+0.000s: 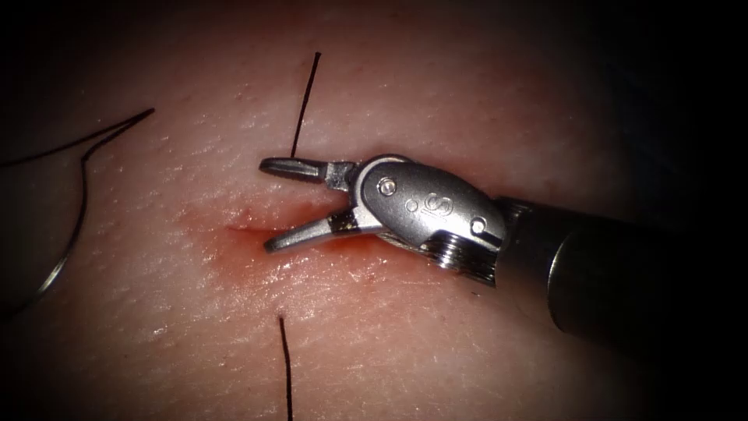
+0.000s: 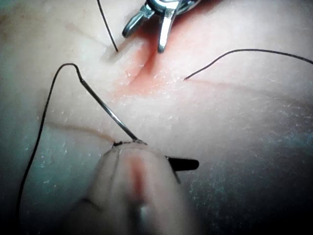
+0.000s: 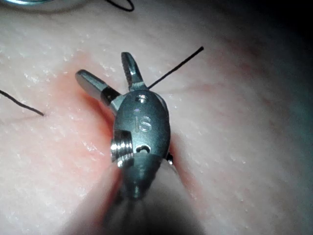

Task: Wound Closure
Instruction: Set down the needle with the left gripper

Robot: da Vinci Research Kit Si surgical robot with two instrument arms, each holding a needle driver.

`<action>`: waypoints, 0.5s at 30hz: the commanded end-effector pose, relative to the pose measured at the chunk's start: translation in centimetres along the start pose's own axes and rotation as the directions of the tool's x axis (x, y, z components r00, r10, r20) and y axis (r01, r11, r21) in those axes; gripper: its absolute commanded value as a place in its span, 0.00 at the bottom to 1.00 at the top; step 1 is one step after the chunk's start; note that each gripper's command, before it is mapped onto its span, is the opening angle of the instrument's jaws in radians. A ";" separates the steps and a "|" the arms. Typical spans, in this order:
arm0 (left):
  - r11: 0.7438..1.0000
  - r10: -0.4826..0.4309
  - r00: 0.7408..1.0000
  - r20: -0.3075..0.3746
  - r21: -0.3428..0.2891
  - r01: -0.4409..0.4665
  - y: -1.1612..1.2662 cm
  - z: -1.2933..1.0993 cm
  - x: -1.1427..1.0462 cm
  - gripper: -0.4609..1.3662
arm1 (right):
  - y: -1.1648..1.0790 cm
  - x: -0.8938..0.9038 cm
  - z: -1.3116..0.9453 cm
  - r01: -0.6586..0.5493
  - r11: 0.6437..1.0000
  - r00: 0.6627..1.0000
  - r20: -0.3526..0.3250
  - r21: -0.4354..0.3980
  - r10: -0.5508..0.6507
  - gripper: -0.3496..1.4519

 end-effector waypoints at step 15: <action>0.961 0.272 0.837 -0.476 0.179 -0.210 -0.81 -0.25 0.91 0.86 | -0.05 -0.02 -0.07 0.009 1.000 1.000 0.005 -0.005 -0.009 0.74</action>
